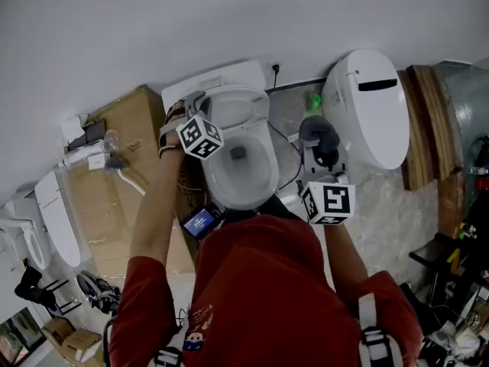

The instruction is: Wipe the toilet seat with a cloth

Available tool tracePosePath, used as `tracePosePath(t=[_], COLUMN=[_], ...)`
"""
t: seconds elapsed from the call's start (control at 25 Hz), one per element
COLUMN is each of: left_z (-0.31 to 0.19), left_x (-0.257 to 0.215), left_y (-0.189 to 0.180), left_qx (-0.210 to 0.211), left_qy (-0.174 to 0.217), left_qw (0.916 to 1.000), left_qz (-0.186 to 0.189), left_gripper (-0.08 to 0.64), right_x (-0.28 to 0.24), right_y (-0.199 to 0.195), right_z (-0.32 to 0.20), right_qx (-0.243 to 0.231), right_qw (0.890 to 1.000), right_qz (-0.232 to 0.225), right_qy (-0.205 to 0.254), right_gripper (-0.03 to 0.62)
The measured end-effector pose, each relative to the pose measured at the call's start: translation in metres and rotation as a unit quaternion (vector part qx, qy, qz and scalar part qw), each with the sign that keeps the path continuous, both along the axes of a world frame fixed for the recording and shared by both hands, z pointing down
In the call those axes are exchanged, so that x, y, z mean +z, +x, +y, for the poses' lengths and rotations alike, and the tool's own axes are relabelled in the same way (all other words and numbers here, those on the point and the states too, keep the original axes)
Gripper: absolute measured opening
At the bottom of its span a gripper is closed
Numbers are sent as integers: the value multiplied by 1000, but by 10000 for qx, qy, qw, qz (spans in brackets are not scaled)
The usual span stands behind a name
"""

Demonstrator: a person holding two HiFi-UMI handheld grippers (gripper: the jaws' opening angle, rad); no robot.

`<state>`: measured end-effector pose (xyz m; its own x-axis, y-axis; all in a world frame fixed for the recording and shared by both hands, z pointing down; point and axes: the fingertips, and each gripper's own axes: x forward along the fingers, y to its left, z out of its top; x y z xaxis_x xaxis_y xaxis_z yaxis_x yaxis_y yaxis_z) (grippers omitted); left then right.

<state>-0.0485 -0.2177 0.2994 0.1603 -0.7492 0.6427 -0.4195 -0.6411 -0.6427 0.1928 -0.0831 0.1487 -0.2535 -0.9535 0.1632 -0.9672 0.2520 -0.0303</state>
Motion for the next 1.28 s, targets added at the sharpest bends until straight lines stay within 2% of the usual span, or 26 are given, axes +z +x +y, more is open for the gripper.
tracePosePath(t=[0.4,0.56,0.8,0.92,1.08,1.2,1.28], left_z=[5,20,61,89,126,151,170], left_x=[-1,-3,0,6,13,19,27], left_y=[0,4,13,20,26,36,40], left_qx=[-61,-19,316,501,752,928,1104], left_qy=[243,227,-316,-704,-1015,-1311,-1628], left_qw=[9994,9997,9990,9962,9920,9867,9798], left_qz=[-220,-98,-30,92,45,242,361], left_gripper=[51,51,52,52,46,48,48], right_x=[-2,0,7,13,25,37,48], right_y=[-8,-13,-26,-34,-43,-43,-46], right_z=[0,1,8,14,27,40,51], right_qx=[-88,-222,-377,-471,-522,-503,-519], right_qw=[9999,9997,9993,9988,9982,9972,9960], right_qz=[59,94,79,86,58,161,309], right_qy=[43,58,-25,-96,-300,-530,-651], right_gripper=[84,84,84,84,84,84,84])
